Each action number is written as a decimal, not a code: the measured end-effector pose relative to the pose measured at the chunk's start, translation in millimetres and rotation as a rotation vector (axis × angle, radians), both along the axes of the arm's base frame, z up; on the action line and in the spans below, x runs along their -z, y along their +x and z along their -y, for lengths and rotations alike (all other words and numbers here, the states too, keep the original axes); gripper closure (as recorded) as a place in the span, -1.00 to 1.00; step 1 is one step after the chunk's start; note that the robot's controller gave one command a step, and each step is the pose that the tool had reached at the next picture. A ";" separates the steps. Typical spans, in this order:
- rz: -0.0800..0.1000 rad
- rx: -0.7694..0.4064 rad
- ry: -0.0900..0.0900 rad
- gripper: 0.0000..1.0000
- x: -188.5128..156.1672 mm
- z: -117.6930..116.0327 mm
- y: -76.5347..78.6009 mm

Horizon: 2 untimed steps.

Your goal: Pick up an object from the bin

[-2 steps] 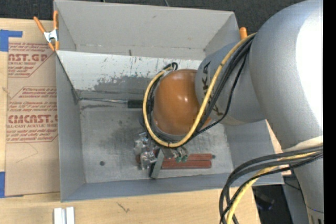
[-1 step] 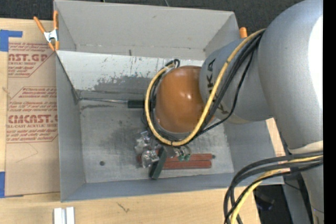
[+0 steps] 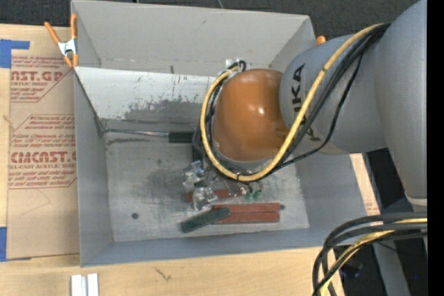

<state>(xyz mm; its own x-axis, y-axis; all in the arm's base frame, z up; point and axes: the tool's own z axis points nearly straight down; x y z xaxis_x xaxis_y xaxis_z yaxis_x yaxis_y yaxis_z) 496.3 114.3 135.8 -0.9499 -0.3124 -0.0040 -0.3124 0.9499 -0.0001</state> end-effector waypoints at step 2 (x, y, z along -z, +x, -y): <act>0.026 -0.016 0.000 1.00 55.0 26.7 50.8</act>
Offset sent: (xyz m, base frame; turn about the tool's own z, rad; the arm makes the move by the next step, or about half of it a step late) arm -0.0099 -0.0050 -0.0658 0.0234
